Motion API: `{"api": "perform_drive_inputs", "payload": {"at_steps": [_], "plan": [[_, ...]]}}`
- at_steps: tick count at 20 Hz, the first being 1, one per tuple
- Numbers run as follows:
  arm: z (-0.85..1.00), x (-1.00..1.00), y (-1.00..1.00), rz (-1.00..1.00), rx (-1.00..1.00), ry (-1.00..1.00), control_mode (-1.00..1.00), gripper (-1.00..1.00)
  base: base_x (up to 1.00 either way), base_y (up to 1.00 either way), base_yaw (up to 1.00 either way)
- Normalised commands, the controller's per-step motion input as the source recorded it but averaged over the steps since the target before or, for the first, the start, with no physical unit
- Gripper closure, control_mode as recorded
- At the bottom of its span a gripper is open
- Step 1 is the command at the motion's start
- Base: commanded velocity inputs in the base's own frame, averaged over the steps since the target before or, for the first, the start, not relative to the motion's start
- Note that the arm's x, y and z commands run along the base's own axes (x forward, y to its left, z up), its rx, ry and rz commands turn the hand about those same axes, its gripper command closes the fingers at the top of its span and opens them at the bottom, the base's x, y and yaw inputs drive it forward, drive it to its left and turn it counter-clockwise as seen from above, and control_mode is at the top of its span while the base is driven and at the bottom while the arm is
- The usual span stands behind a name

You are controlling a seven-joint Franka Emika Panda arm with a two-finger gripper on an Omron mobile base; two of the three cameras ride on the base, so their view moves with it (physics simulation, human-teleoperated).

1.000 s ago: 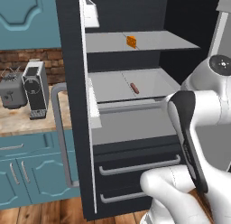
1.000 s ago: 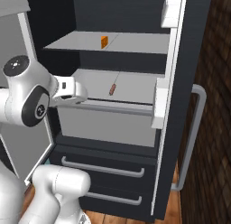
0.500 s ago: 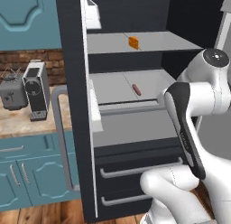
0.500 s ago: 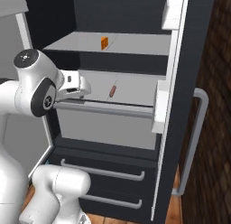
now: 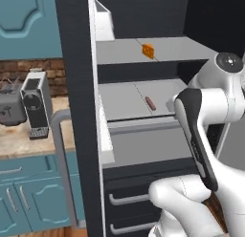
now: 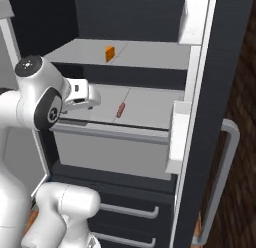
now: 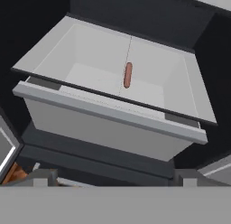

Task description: Retrieve the sausage and cheese from the fridge and place them on the cutting board on the counter.

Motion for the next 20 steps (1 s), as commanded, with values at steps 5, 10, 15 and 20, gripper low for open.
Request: {"api": "perform_drive_inputs", "payload": {"at_steps": [5, 10, 15, 20], "plan": [[0.0, 0.0, 0.0, 0.0, 0.0, 0.0, 1.0, -1.0, 0.57, -0.08, 0.0], [0.0, 0.0, 0.0, 0.0, 0.0, 0.0, 1.0, -1.0, 0.44, -0.16, 0.0], [0.0, 0.0, 0.0, 0.0, 0.0, 0.0, 1.0, -1.0, 0.52, -0.16, 0.0], [0.0, 0.0, 0.0, 0.0, 0.0, 0.0, 1.0, -1.0, 0.17, -0.15, 0.0]]}}
